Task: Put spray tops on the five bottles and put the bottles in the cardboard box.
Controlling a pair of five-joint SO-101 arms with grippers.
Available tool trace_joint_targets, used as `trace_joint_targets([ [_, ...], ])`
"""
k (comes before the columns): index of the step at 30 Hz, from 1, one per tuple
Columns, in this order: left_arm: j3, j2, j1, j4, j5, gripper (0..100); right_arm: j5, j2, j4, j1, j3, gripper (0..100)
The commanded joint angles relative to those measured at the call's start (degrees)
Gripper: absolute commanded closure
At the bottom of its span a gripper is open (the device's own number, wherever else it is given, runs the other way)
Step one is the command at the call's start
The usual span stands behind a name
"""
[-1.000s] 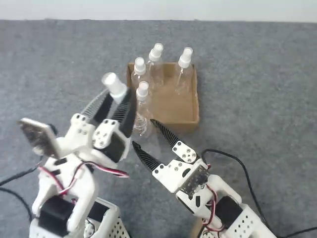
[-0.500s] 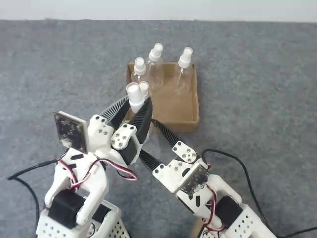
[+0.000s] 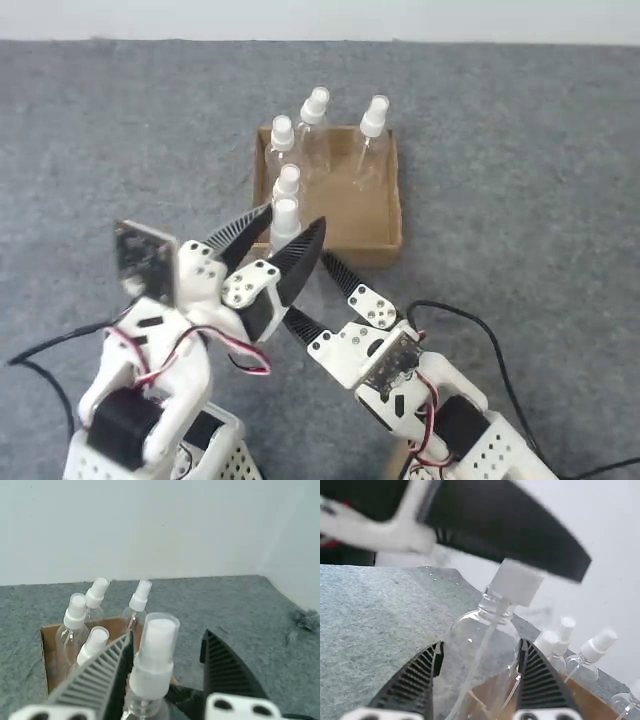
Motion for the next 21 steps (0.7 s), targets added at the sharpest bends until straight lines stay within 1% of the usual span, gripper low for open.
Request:
trace_joint_targets([
  [1, -6.29, -1.05, 0.09, 0.26, -0.53, 80, 0.70, -1.01, 0.40, -0.31, 1.05, 96.1],
  [3, -6.81, -1.05, 0.09, -0.18, -0.53, 80, 0.70, -1.01, 0.40, -0.31, 1.05, 96.1],
  [7, -6.64, -1.05, 0.09, -3.34, -0.53, 88, 0.70, -1.01, 0.40, -0.31, 1.05, 96.1],
  [9, -6.55, -0.88, 0.09, -4.13, -0.62, 90, 0.70, -1.01, 0.40, -0.31, 1.05, 96.1],
  [14, -5.32, -0.62, 0.09, -4.66, -0.62, 90, 0.70, -1.01, 2.42, -0.40, 1.05, 96.1],
  [19, 1.10, -0.88, 0.09, -10.73, -0.62, 90, 0.70, -1.01, 2.68, -0.40, 1.05, 96.1],
  [21, 2.07, -0.97, 0.09, -11.08, -0.62, 90, 0.70, -1.01, 2.68, -0.40, 1.05, 96.1],
])
